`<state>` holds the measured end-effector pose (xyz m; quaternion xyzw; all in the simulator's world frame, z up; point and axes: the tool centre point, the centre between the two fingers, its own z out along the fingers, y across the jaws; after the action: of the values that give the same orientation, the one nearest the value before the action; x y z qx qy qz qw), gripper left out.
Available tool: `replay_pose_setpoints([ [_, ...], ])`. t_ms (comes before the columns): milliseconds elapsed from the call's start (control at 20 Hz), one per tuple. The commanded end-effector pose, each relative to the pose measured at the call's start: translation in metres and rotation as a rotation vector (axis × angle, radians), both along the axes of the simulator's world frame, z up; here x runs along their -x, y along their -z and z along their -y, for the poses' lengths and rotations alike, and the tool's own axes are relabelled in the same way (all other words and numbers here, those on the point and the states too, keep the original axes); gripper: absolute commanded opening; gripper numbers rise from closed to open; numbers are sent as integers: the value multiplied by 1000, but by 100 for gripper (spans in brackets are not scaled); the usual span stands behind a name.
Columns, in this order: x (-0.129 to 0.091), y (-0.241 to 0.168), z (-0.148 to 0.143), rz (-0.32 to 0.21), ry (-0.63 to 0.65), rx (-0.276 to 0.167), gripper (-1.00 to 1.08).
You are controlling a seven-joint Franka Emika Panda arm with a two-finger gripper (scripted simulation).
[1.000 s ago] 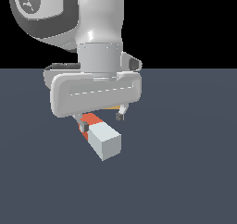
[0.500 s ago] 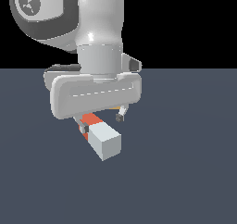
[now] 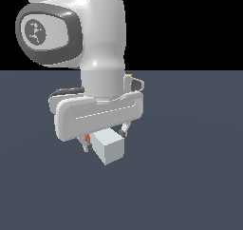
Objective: Insert the peg into the horizontal hole in a box.
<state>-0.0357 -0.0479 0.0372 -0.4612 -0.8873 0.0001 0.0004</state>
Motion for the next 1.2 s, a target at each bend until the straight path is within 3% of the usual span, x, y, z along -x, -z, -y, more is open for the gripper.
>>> replay_pose_setpoints([
  [0,0,8,0,1,0,0,100],
  [200,-1,13,0,1,0,0,100],
  [250,-1,13,0,1,0,0,-100],
  [1150,4,10,-7,1,37,0,-100],
])
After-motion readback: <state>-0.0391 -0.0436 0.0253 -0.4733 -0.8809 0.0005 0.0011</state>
